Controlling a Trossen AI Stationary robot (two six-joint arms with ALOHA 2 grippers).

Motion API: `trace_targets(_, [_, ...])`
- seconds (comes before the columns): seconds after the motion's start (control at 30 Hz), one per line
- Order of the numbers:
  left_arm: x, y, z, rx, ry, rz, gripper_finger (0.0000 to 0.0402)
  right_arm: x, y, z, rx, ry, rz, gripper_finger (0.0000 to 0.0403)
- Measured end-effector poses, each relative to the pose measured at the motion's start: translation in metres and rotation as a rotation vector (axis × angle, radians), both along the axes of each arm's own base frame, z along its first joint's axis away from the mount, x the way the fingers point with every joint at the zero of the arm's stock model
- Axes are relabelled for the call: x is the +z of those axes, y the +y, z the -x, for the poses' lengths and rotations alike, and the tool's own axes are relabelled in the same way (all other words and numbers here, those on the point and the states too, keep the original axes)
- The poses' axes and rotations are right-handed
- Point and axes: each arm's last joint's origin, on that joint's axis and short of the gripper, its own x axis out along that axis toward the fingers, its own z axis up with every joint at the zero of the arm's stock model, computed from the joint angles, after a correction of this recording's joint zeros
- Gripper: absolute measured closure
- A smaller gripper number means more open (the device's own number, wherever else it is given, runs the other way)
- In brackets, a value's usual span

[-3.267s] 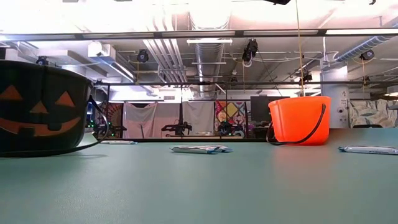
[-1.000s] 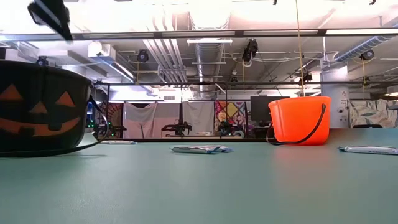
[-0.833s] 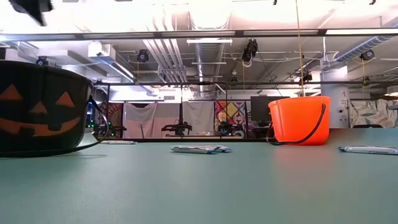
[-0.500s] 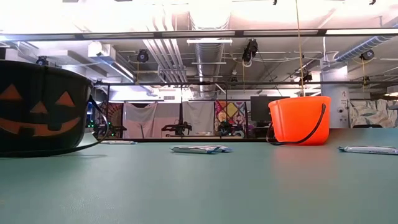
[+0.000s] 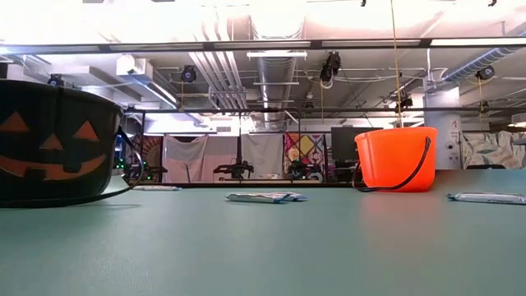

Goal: Sort candy by brand, put in halloween buckets
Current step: Put the red candy into the black bucket

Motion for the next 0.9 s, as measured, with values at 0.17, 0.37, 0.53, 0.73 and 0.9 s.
trace_targets(0.17, [-0.024,-0.008,-0.007,0.027,0.044,-0.055,0.0219,0.0,0.0,0.0,0.0,0.001,-0.001,0.0125])
trace_targets(0.37, [-0.049,-0.015,-0.009,-0.035,0.161,-0.081,0.0194,-0.001,0.0,0.0,0.005,0.005,-0.008,0.0123])
trace_targets(0.53, [-0.057,-0.016,-0.01,-0.066,0.174,-0.088,0.0186,-0.004,0.0,0.0,-0.017,0.014,-0.029,0.0115])
trace_targets(0.73, [-0.074,-0.012,-0.007,-0.052,0.188,-0.09,0.0186,-0.008,0.0,0.001,-0.028,0.026,-0.036,0.0111])
trace_targets(0.9, [-0.086,-0.009,-0.004,-0.055,0.201,-0.034,0.0186,-0.008,0.002,0.001,-0.043,0.025,-0.075,0.011])
